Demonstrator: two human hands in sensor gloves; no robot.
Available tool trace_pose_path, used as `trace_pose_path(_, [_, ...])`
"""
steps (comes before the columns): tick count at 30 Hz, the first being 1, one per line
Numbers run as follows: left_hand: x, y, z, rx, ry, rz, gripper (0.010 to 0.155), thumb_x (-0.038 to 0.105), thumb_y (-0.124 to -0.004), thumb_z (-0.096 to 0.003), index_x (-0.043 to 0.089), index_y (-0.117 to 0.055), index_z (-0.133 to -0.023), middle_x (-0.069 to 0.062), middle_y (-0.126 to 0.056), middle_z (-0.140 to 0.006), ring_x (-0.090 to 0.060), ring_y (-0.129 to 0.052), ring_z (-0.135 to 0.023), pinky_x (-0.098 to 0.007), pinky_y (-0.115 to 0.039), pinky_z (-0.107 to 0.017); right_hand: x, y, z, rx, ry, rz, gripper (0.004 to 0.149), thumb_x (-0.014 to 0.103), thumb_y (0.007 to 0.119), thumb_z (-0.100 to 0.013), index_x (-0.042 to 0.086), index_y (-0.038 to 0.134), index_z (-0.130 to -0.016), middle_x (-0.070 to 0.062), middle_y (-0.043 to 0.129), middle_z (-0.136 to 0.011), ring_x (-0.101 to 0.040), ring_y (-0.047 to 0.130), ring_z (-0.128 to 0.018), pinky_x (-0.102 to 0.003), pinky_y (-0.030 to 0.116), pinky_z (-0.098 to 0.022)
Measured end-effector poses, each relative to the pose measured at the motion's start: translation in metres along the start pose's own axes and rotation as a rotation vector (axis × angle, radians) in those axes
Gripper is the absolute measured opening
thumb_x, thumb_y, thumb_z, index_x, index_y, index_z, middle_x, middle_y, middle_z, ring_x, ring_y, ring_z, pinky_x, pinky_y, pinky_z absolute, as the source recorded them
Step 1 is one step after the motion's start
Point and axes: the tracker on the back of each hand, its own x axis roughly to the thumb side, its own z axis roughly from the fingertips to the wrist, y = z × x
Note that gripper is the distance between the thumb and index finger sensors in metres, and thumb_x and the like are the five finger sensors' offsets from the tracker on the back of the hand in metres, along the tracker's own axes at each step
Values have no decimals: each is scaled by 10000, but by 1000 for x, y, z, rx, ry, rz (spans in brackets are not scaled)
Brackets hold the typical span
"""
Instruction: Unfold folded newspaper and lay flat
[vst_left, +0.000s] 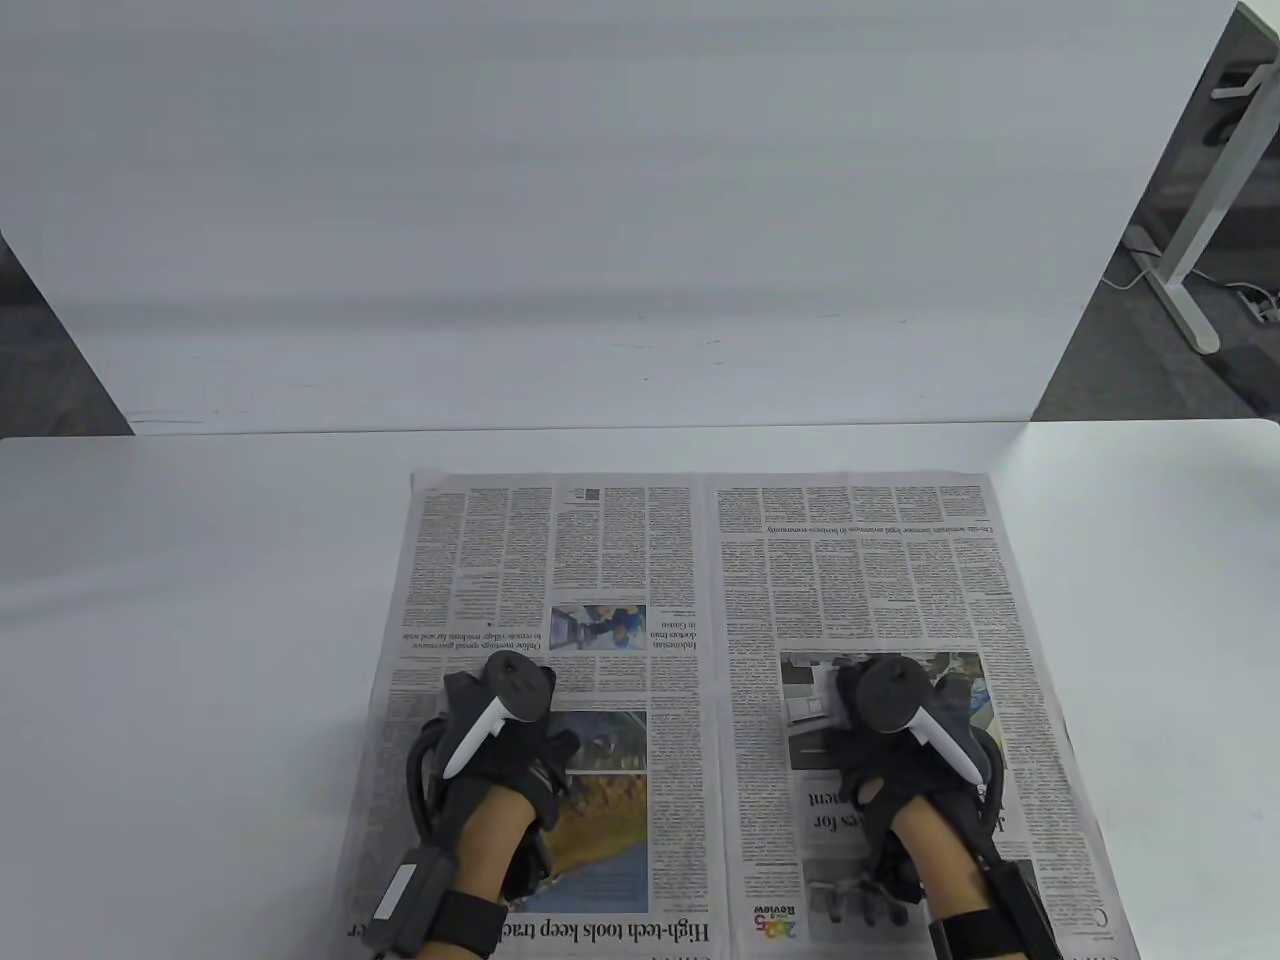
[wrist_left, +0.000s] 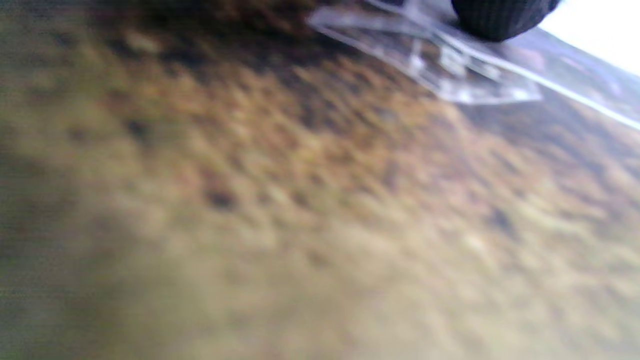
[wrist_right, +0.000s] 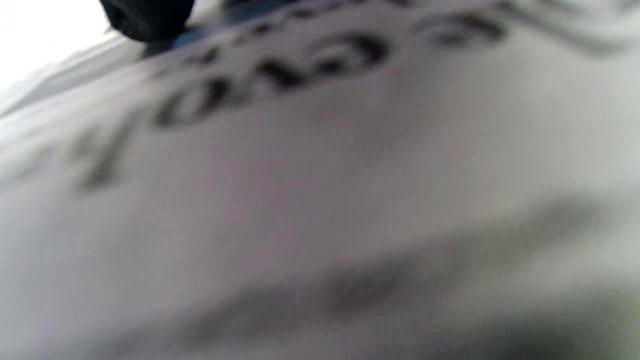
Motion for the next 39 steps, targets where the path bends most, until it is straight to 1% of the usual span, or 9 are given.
trace_pose_path(5, [-17,7,-3,22,51,38,748,510,-648,-472,390,-168,-1034,-9,43,-1096,-419,104,-996,-728,-63,-661,-20,-8,-4,-18,55,-37,710,510,626,-476,317,249,-1046,-14,93,-1140,-334,18,-1027,-652,138,-655])
trace_pose_path(11, [-41,15,-3,69,178,89,760,531,-641,-467,381,-161,-1036,-22,38,-1100,-435,88,-999,-729,-83,-672,-44,-16,-7,-40,147,-85,711,517,612,-488,313,226,-1050,-15,67,-1140,-333,-5,-1025,-634,120,-662])
trace_pose_path(17, [-61,20,-3,102,258,141,761,539,-633,-469,375,-157,-1039,-30,42,-1101,-438,89,-998,-720,-80,-677,-61,-20,-5,-67,241,-136,712,517,599,-501,304,205,-1055,-27,43,-1140,-347,-25,-1019,-643,103,-658])
trace_pose_path(20, [-64,20,-3,108,277,142,762,547,-627,-469,374,-153,-1040,-34,42,-1102,-445,84,-998,-722,-88,-678,-66,-21,-4,-83,285,-160,715,517,599,-503,299,205,-1057,-37,43,-1142,-356,-24,-1018,-654,104,-657])
trace_pose_path(29, [-63,21,-2,98,281,150,763,537,-624,-472,371,-141,-1039,-39,57,-1098,-453,100,-994,-733,-80,-676,-67,-22,-4,-85,282,-159,717,512,604,-503,292,207,-1058,-45,43,-1141,-364,-23,-1017,-653,106,-660])
trace_pose_path(35, [-60,23,-3,131,287,105,756,537,-627,-470,357,-174,-1048,-74,10,-1109,-482,32,-1010,-741,-139,-691,-66,-23,-5,-97,268,-132,720,506,617,-503,274,227,-1062,-71,70,-1146,-409,4,-1020,-683,138,-663])
trace_pose_path(37, [-58,25,-2,154,295,84,751,540,-621,-468,349,-188,-1052,-81,0,-1108,-500,-15,-1019,-736,-177,-701,-64,-27,-3,-142,263,-114,700,490,633,-498,265,288,-1064,-89,137,-1155,-451,66,-1026,-716,184,-659])
trace_pose_path(38, [-56,27,0,169,289,79,750,542,-617,-468,350,-184,-1051,-86,0,-1108,-515,-39,-1023,-736,-193,-703,-61,-31,-1,-196,248,-106,695,490,641,-489,258,325,-1063,-111,190,-1159,-490,128,-1027,-732,228,-654])
trace_pose_path(39, [-53,30,3,184,278,80,750,541,-615,-470,349,-180,-1051,-85,1,-1108,-512,-38,-1026,-738,-199,-703,-58,-33,2,-242,233,-106,695,490,649,-482,257,341,-1060,-114,215,-1158,-492,156,-1029,-735,244,-651])
